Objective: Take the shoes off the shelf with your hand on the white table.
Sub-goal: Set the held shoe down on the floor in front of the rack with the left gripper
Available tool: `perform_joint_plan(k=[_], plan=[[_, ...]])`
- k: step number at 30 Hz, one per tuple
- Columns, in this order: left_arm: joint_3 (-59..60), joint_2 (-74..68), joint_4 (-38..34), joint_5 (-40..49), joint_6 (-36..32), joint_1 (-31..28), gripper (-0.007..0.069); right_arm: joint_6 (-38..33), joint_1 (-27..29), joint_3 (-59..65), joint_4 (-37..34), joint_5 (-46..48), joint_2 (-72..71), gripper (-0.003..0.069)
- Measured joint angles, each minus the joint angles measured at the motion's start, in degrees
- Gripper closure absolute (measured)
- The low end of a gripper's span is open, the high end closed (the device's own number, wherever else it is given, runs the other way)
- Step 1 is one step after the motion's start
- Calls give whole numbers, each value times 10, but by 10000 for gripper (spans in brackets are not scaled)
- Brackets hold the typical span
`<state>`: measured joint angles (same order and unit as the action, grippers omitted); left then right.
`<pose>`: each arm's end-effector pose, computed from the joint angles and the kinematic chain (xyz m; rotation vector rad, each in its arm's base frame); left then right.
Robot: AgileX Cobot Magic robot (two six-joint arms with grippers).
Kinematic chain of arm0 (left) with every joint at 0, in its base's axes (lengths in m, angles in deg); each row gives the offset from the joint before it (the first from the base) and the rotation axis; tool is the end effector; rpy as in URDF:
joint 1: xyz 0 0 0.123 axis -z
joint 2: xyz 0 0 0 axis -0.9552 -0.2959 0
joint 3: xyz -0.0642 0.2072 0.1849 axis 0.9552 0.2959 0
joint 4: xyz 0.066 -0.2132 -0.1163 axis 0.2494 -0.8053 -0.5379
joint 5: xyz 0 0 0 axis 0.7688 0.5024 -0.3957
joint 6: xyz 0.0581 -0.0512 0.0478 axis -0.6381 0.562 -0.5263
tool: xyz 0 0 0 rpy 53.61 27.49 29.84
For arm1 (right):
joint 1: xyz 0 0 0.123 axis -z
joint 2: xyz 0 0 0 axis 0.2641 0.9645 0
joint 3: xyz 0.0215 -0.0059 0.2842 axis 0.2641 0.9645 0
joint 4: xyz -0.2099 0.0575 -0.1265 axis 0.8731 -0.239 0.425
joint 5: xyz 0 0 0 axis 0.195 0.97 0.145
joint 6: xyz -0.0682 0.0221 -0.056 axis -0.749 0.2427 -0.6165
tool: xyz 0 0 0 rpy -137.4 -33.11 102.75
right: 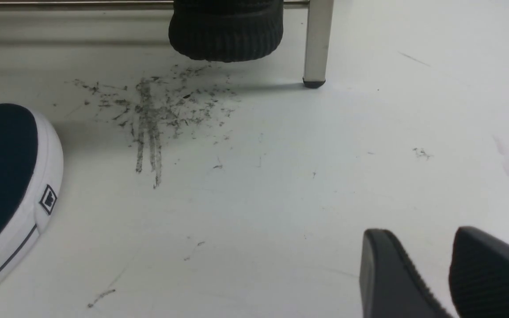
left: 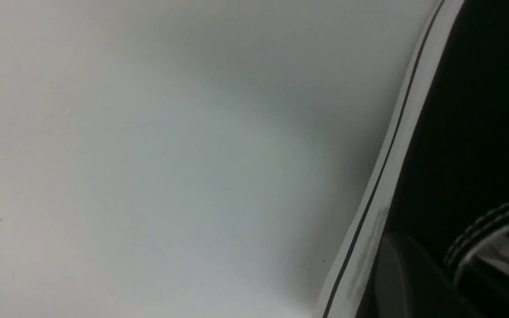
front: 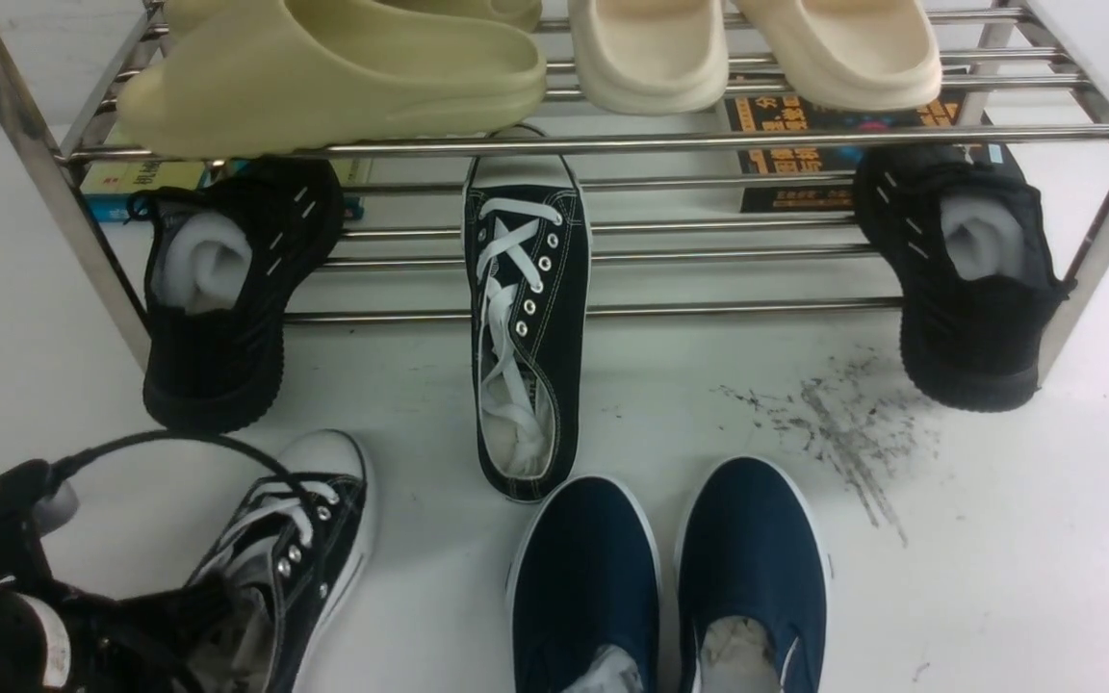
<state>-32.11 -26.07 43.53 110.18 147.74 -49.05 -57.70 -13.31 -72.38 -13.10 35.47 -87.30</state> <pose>0.1514 -0.0497 0.2110 -0.6770 2.5986 -0.1801 0.0519 0.0006 0.1743 0.0571 1.8752 0.0311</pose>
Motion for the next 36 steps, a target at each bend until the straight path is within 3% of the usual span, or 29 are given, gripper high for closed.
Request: perform_joint_plan(k=[10, 19, 24, 30, 36], plan=[[0, 8, 17, 23, 12, 0, 599, 0, 0, 0, 0, 0, 0, 422], [0, 1, 33, 38, -23, 0, 581, 0, 0, 0, 0, 0, 0, 422], [0, 1, 30, 45, -25, 0, 504, 0, 0, 0, 0, 0, 0, 422], [-38, 2, 20, 94, -26, 0, 306, 0, 0, 0, 0, 0, 0, 422], [-142, 1, 13, 145, -61, 0, 253, 0, 0, 0, 0, 0, 0, 422]])
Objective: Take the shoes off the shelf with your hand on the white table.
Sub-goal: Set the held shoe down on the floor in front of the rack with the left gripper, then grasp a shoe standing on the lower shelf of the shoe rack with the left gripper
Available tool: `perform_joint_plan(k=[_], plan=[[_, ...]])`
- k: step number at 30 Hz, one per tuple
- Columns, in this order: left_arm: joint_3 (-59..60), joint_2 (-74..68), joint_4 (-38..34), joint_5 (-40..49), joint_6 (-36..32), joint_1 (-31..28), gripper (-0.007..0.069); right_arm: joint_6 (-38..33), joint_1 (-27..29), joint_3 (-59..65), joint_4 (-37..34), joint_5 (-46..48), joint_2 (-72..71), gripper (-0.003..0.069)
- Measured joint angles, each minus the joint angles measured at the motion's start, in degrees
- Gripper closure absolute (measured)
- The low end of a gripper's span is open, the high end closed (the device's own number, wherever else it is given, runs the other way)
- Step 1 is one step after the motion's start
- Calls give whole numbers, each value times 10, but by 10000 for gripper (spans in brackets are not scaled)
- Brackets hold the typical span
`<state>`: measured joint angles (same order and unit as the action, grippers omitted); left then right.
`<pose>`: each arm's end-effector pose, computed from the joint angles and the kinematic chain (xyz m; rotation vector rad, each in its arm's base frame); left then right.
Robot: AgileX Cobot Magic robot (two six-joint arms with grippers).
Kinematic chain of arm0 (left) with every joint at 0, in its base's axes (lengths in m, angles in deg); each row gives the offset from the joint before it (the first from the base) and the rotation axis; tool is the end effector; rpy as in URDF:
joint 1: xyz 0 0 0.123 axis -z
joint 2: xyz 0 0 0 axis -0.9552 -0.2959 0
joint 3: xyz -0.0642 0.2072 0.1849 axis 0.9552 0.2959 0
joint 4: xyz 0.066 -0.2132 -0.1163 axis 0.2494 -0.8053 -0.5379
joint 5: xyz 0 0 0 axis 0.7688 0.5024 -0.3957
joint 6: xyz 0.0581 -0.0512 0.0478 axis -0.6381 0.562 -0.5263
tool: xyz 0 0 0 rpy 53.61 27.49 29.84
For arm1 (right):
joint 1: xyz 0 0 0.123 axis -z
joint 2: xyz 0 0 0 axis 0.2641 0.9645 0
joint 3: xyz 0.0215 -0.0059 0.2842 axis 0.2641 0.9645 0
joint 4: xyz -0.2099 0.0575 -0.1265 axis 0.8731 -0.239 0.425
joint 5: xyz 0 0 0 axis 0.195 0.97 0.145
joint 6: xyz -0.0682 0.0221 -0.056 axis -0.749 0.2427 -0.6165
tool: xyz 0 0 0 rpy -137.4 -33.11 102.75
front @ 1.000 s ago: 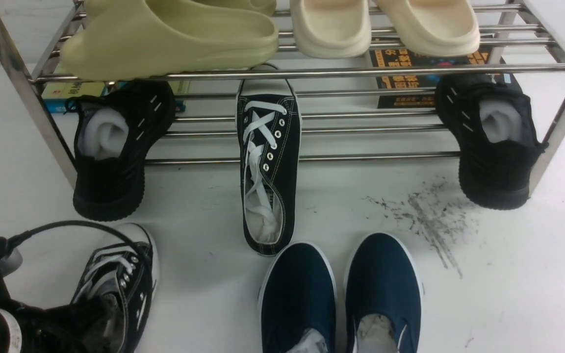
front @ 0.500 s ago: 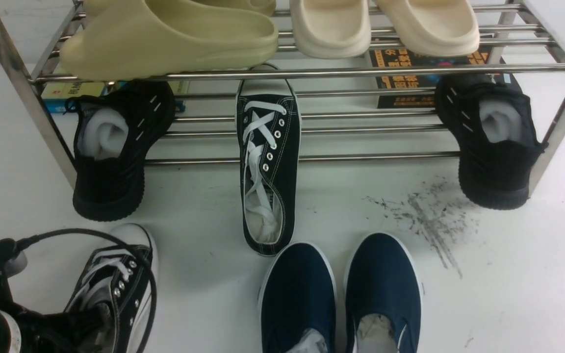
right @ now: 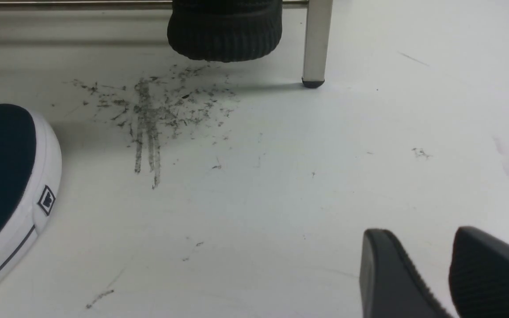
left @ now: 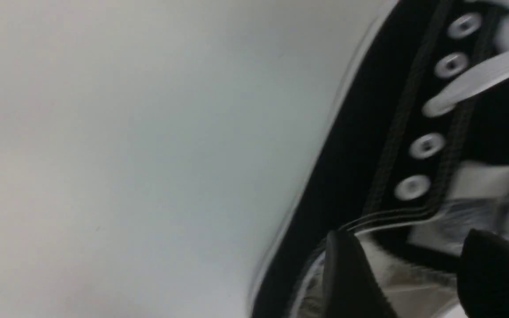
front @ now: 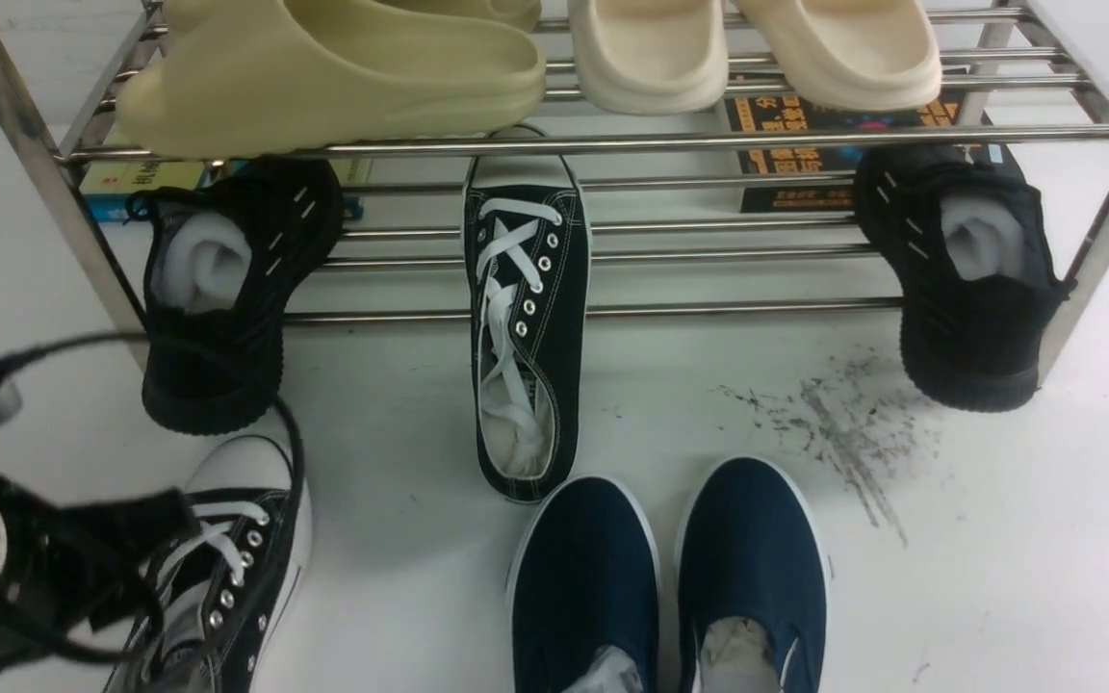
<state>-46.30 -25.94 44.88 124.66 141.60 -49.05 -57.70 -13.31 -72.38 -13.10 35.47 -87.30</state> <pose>0.1670 -0.0501 0.2727 -0.5934 2.5813 -0.0833 0.0519 0.0006 0.1743 0.0571 1.8752 0.0311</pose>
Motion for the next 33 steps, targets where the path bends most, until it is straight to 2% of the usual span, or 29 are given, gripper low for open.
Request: perform_joint_plan(k=[4, 5, 6, 10, 14, 17, 20, 26, 33], plan=[[-82, -23, -7, -72, -57, 0, 252, 0, 0, 0, 0, 0, 0, 422], [-83, -23, -7, -78, -57, 0, 252, 0, 0, 0, 0, 0, 0, 422], [-94, -47, -14, -134, -66, 0, 252, 0, 0, 0, 0, 0, 0, 422], [-95, -104, -53, -199, -80, 0, 252, 0, 0, 0, 0, 0, 0, 422], [-100, -203, -123, -281, -146, 31, 246, 0, 0, 0, 0, 0, 0, 422], [-123, -249, -141, -316, -178, 64, 237, 0, 0, 0, 0, 0, 0, 422], [-157, -293, -133, -353, -200, 89, 220, 0, 0, 0, 0, 0, 0, 422], [-183, -370, -87, -421, -204, 96, 207, 0, 0, 0, 0, 0, 0, 422], [-184, -401, -78, -444, -204, 96, 207, 0, 0, 0, 0, 0, 0, 422]])
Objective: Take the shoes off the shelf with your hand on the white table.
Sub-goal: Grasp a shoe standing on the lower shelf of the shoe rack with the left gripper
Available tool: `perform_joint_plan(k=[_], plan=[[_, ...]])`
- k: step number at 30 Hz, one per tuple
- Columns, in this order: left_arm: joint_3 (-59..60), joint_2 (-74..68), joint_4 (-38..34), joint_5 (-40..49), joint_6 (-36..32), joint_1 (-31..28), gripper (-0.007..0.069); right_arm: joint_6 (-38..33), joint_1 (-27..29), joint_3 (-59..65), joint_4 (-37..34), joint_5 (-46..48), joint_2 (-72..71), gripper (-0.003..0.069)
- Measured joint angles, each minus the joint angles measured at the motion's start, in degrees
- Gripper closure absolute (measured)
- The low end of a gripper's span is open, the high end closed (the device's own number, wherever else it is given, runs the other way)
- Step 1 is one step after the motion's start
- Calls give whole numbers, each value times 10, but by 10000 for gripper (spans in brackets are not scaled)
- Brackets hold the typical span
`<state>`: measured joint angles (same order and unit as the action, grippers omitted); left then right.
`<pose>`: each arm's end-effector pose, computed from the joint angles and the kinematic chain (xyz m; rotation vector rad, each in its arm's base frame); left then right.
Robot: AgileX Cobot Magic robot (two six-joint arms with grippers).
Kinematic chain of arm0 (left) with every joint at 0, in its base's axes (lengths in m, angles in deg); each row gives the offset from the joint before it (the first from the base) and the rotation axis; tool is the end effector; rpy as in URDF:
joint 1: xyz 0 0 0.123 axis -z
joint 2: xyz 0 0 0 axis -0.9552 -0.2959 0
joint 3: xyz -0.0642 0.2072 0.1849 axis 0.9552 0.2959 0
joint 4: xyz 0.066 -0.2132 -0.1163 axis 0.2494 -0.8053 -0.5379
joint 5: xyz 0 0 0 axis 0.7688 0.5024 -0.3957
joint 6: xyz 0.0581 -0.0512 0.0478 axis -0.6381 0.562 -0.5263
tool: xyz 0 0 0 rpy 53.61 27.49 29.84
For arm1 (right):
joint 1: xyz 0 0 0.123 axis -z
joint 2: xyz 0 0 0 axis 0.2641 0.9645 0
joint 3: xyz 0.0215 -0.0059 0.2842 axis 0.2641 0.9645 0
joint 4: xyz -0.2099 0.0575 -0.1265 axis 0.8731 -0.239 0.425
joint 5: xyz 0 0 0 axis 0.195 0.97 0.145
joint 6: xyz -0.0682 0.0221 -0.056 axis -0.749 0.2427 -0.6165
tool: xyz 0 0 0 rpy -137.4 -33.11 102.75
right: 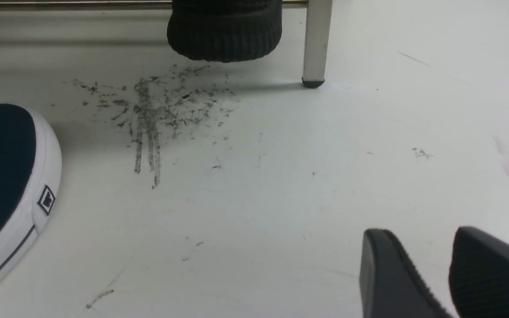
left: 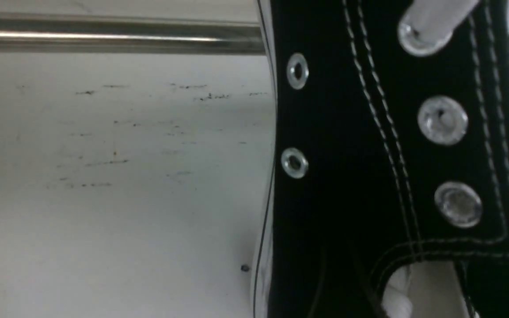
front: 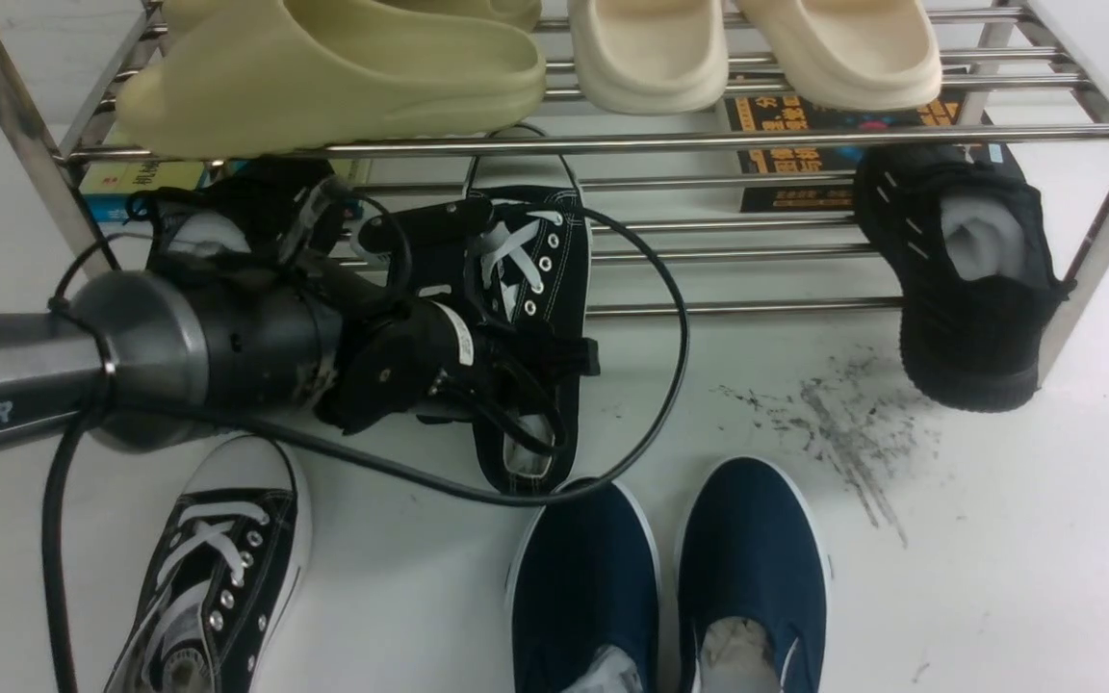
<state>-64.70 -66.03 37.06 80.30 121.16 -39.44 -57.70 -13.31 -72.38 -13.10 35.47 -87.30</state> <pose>0.3082 -0.2000 0.2125 0.1110 2.3767 -0.4932 0.0519 0.0006 0.1743 0.0571 1.8752 0.0311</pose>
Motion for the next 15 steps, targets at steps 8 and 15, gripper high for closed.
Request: perform_joint_plan(k=[8, 15], plan=[[0, 18, 35, 27, 0, 0, 207, 0, 0, 0, 0, 0, 0, 422], [0, 20, 90, 43, 0, 0, 215, 0, 0, 0, 0, 0, 0, 422]])
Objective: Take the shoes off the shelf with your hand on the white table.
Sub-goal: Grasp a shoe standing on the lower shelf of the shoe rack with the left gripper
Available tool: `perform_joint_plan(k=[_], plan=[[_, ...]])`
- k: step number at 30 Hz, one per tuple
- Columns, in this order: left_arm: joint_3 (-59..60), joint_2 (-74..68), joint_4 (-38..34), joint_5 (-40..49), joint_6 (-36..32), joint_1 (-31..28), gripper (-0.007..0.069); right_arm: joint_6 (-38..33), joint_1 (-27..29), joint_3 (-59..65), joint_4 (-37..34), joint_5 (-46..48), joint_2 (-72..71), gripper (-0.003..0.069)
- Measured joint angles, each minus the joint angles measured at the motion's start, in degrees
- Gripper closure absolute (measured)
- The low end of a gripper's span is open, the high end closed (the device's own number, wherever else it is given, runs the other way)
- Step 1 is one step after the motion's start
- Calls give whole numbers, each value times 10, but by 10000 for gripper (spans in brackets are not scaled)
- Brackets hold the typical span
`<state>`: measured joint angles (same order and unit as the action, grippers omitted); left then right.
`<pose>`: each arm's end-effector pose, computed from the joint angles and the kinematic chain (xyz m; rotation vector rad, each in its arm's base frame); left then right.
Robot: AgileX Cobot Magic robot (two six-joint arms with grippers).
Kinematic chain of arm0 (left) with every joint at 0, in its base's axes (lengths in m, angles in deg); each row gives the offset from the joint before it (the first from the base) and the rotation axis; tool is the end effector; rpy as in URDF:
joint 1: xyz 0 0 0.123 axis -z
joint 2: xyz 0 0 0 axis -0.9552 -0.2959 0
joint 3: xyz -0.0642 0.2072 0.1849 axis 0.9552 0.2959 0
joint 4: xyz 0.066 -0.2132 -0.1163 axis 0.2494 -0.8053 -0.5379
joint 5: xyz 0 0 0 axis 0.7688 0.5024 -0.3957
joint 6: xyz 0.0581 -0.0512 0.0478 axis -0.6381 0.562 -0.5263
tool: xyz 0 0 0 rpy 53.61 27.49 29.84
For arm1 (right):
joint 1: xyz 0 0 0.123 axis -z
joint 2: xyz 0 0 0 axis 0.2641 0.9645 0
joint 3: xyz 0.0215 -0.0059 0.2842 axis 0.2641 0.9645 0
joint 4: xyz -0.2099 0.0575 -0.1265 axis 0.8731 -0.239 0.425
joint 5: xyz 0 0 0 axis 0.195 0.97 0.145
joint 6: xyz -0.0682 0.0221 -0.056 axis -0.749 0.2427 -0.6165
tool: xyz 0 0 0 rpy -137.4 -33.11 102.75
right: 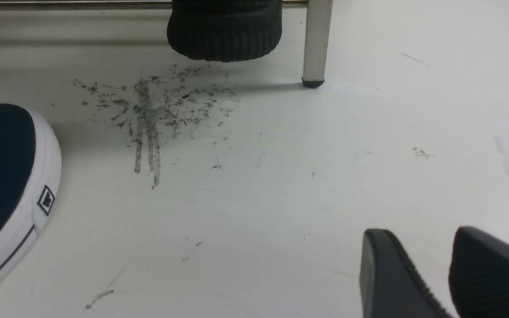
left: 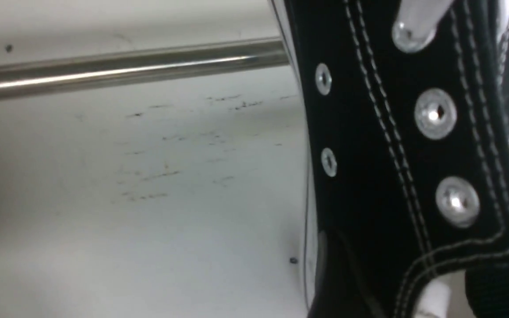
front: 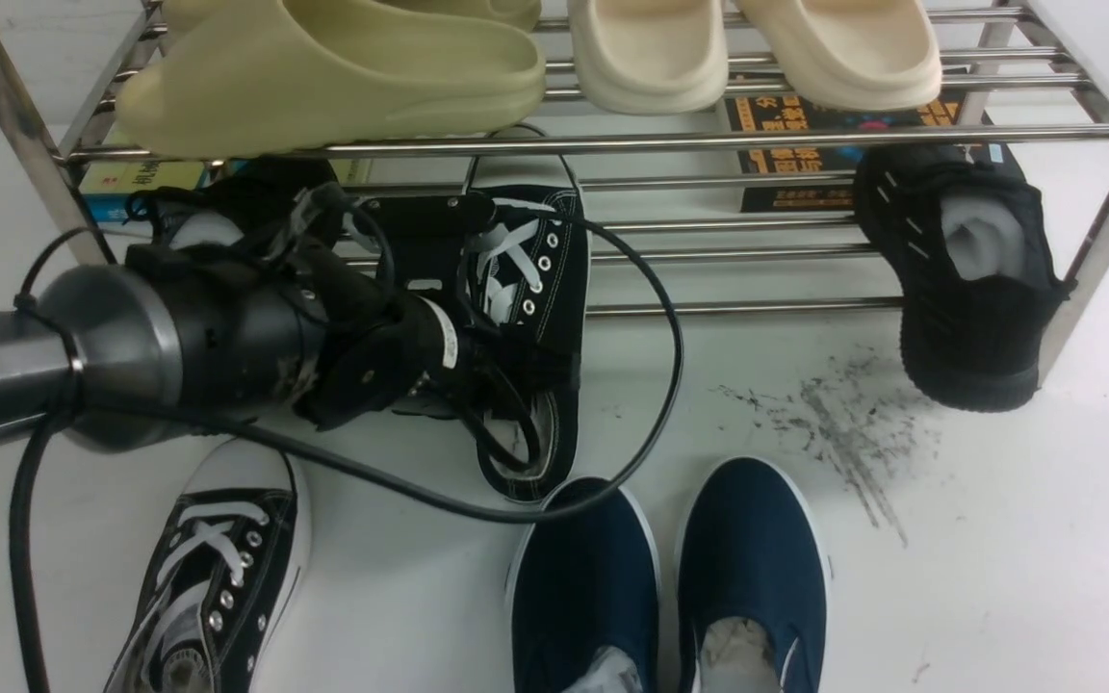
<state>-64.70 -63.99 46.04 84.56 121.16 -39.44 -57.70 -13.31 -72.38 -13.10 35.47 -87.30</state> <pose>0.3043 -0.1922 0.2214 0.2665 2.3658 -0.3551 0.0519 0.0006 0.1743 0.0571 1.8752 0.0311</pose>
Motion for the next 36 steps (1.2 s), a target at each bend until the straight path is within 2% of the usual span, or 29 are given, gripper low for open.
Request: perform_joint_plan(k=[8, 13, 16, 19, 22, 28, 31, 36], plan=[[0, -8, 20, 3, 0, 0, 216, 0, 0, 0, 0, 0, 0, 422], [0, -44, 23, -28, 0, 0, 253, 0, 0, 0, 0, 0, 0, 422], [0, -53, 27, -38, 14, -3, 358, 0, 0, 0, 0, 0, 0, 422], [0, -52, 31, -31, 25, -6, 513, 0, 0, 0, 0, 0, 0, 422], [0, -42, 32, -18, 29, -7, 590, 0, 0, 0, 0, 0, 0, 422], [3, 36, 16, 71, 29, -3, 601, 0, 0, 0, 0, 0, 0, 422], [3, 105, 0, 150, 25, -3, 601, 0, 0, 0, 0, 0, 0, 422], [4, 153, -6, 189, 24, -3, 602, 0, 0, 0, 0, 0, 0, 422]])
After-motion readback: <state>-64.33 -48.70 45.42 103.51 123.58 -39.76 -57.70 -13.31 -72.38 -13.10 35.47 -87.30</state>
